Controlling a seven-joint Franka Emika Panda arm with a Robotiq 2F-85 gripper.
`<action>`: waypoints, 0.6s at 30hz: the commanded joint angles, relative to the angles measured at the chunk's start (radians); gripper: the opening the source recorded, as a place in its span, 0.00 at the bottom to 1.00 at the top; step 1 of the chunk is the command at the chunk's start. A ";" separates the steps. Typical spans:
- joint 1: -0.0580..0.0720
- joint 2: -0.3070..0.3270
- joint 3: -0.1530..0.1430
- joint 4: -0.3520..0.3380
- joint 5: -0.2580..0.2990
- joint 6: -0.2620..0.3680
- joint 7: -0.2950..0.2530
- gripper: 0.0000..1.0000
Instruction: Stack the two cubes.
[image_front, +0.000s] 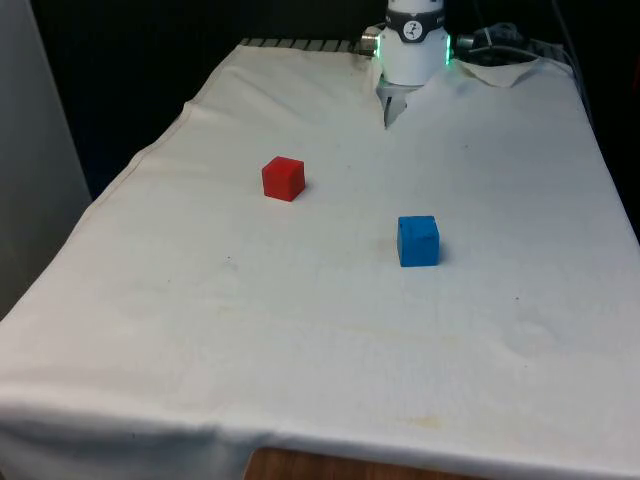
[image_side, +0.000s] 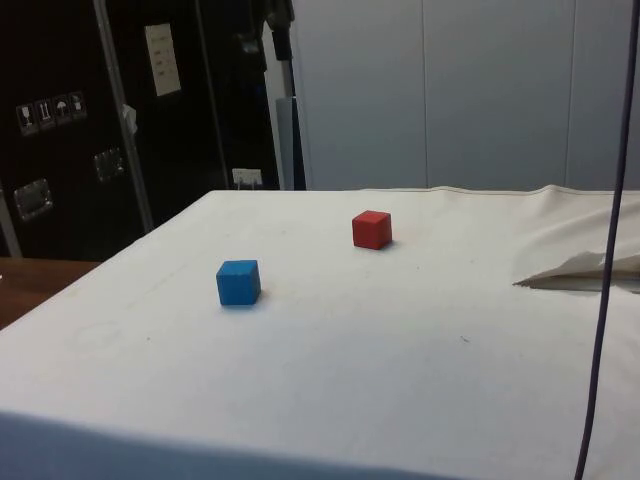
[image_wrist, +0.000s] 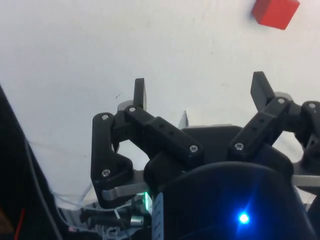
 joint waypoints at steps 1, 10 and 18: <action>-0.001 -0.009 -0.001 -0.015 -0.012 0.020 0.005 1.00; -0.003 -0.032 -0.024 -0.082 -0.031 0.080 -0.009 1.00; -0.004 -0.064 -0.052 -0.158 -0.029 0.150 -0.037 1.00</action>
